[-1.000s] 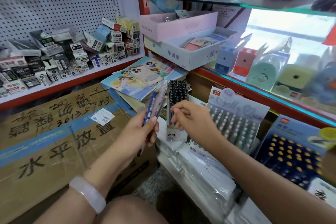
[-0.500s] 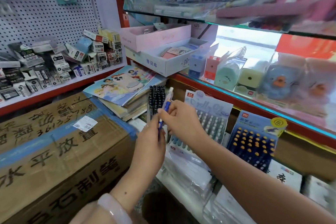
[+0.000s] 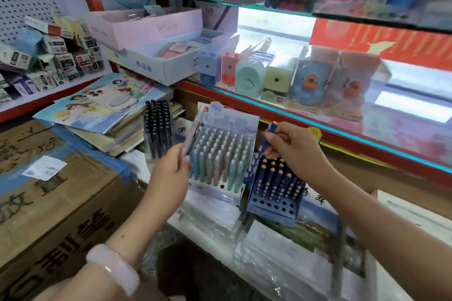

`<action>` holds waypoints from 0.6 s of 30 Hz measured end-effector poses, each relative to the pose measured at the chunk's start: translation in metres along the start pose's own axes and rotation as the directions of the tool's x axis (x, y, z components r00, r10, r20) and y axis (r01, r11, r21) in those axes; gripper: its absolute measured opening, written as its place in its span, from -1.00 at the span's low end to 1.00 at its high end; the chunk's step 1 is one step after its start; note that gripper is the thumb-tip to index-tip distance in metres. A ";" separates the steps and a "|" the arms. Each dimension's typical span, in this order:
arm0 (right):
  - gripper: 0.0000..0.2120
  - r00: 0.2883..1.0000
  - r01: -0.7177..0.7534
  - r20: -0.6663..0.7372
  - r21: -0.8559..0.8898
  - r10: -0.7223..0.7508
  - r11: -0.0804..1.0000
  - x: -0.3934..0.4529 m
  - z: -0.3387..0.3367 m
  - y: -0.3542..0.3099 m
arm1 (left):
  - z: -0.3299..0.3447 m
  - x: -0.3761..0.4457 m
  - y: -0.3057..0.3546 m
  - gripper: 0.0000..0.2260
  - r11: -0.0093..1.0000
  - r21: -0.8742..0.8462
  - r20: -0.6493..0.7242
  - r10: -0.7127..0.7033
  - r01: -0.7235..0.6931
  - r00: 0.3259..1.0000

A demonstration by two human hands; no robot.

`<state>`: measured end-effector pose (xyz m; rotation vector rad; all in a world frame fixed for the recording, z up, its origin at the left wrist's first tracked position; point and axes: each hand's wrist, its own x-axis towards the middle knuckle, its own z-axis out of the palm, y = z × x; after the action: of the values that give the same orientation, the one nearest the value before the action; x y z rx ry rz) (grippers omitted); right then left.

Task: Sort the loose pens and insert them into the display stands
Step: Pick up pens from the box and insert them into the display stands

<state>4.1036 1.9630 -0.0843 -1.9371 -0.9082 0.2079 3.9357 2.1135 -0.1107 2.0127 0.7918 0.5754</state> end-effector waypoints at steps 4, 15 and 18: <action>-0.84 0.997 -0.075 -0.039 -0.239 0.067 0.968 -0.028 -0.015 0.043 | 0.014 0.001 -0.006 -0.82 0.999 -0.040 0.028 -0.004 0.005 1.000; -0.80 0.992 -0.109 -0.111 -0.453 0.065 0.885 -0.052 -0.016 0.085 | 0.019 0.009 -0.022 -0.77 0.997 -0.058 0.018 -0.050 0.051 0.999; -0.82 0.995 -0.076 -0.099 -0.501 0.030 0.862 -0.051 -0.016 0.085 | 0.022 0.010 -0.022 -0.76 0.996 -0.076 0.030 -0.047 0.049 0.998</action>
<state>4.1186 1.8946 -0.1559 -2.4363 -0.9119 -0.0999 3.9499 2.1171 -0.1402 1.9223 0.7873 0.5413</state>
